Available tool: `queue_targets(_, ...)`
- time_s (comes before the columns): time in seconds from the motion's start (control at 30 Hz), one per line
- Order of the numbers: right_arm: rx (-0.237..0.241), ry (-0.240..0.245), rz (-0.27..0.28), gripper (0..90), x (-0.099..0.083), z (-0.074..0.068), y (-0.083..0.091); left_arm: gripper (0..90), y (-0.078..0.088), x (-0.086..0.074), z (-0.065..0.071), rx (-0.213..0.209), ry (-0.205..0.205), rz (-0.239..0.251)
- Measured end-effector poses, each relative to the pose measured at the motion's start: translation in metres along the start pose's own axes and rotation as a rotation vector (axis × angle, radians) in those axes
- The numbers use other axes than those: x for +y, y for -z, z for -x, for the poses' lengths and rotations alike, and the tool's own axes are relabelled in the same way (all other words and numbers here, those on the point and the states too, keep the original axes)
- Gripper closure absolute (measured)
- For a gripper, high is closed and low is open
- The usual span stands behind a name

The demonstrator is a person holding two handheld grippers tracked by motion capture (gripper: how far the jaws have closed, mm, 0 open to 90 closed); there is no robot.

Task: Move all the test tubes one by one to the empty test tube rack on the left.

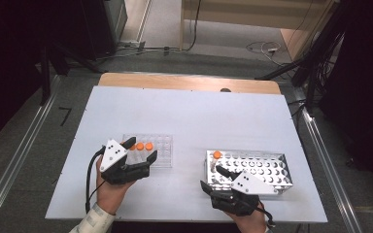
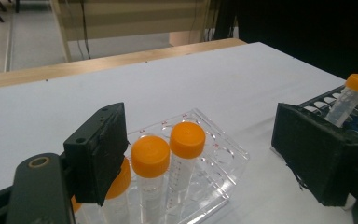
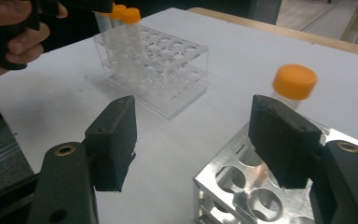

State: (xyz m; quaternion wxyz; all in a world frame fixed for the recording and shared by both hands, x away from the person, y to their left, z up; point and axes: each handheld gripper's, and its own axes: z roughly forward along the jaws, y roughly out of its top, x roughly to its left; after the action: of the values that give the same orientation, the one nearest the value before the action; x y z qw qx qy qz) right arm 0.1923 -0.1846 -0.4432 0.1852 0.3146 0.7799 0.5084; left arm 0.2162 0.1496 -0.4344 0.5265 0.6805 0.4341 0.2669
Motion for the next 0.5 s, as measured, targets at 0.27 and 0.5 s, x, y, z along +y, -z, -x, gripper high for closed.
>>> queue_targets(0.27, -0.056, -0.022, 0.001, 30.8, -0.004, 0.013, 0.000, 18.7, 0.002, -0.002, 0.000, 0.000, 0.006, 0.001)
queue_targets(0.5, -0.102, -0.061, -0.004, 30.3, -0.008, 0.024, -0.005, 18.8, 0.004, -0.002, 0.002, -0.015, 0.012, 0.003)
